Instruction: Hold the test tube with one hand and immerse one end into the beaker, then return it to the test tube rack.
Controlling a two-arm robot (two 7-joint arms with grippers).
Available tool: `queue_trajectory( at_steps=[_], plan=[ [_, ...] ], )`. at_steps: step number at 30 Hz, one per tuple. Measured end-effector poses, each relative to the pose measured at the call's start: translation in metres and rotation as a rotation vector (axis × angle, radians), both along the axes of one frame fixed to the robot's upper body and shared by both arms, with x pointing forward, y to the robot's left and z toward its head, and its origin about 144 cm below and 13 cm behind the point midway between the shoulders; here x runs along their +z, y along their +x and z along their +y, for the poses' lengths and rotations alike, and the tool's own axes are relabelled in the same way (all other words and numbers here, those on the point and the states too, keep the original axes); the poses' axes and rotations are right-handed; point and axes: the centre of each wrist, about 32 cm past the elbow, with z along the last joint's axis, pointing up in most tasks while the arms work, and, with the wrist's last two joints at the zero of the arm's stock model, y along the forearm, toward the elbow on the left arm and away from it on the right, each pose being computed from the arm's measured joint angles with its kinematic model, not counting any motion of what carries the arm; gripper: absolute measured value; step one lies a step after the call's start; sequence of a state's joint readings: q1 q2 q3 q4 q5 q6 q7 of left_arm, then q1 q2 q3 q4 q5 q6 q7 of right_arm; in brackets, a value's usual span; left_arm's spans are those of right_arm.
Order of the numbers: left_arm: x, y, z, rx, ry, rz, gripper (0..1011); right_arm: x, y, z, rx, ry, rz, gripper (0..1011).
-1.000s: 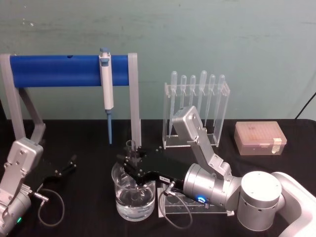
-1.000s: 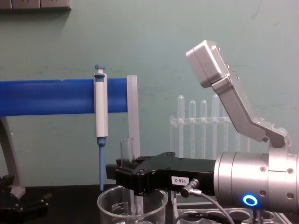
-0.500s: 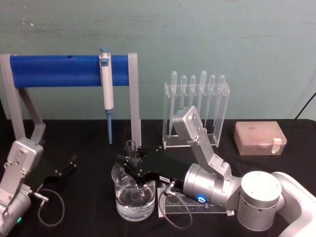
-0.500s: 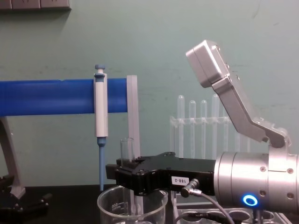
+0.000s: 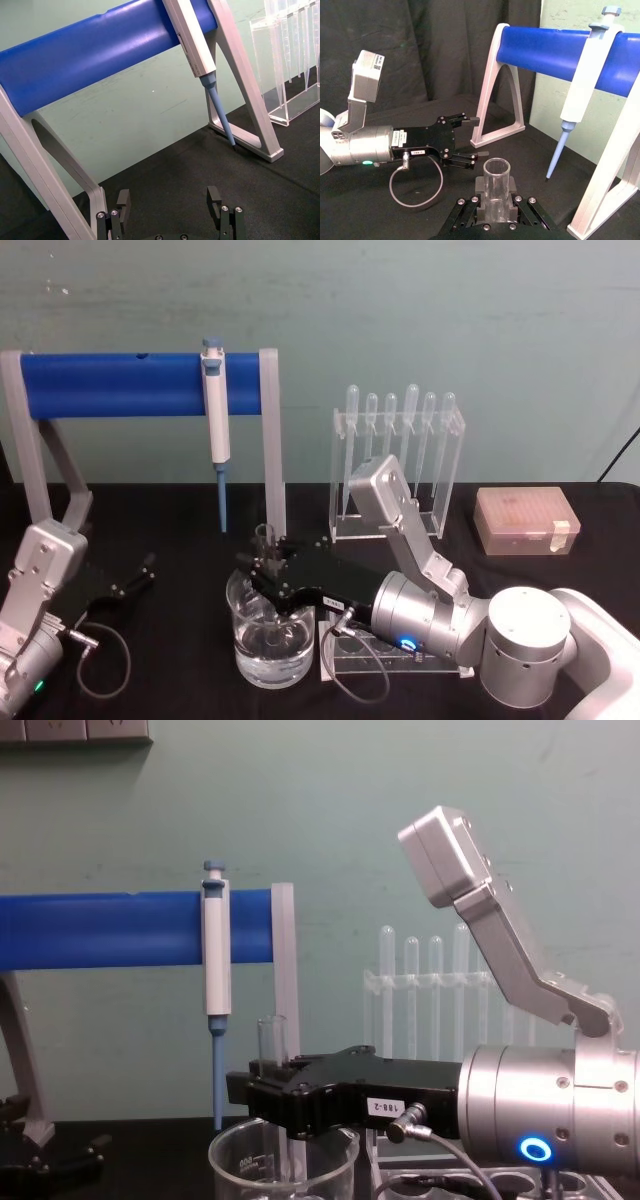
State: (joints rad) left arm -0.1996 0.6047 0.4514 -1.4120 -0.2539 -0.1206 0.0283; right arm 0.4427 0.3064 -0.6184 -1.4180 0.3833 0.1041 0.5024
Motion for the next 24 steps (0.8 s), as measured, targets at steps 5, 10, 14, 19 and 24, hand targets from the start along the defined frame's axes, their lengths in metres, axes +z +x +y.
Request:
queue_trajectory(
  at_steps=[5, 10, 14, 19, 24],
  plan=[
    [0.0000, 0.0000, 0.0000, 0.000, 0.000, 0.000, 1000, 0.0000, 0.0000, 0.0000, 0.000, 0.000, 0.000, 224],
    [0.0000, 0.0000, 0.0000, 0.000, 0.000, 0.000, 1000, 0.0000, 0.0000, 0.0000, 0.000, 0.000, 0.000, 224],
    [0.0000, 0.0000, 0.0000, 0.000, 0.000, 0.000, 1000, 0.0000, 0.0000, 0.0000, 0.000, 0.000, 0.000, 224],
    [0.0000, 0.0000, 0.0000, 0.000, 0.000, 0.000, 1000, 0.0000, 0.0000, 0.0000, 0.000, 0.000, 0.000, 224],
    [0.0000, 0.0000, 0.0000, 0.000, 0.000, 0.000, 1000, 0.0000, 0.0000, 0.0000, 0.000, 0.000, 0.000, 224]
  ],
)
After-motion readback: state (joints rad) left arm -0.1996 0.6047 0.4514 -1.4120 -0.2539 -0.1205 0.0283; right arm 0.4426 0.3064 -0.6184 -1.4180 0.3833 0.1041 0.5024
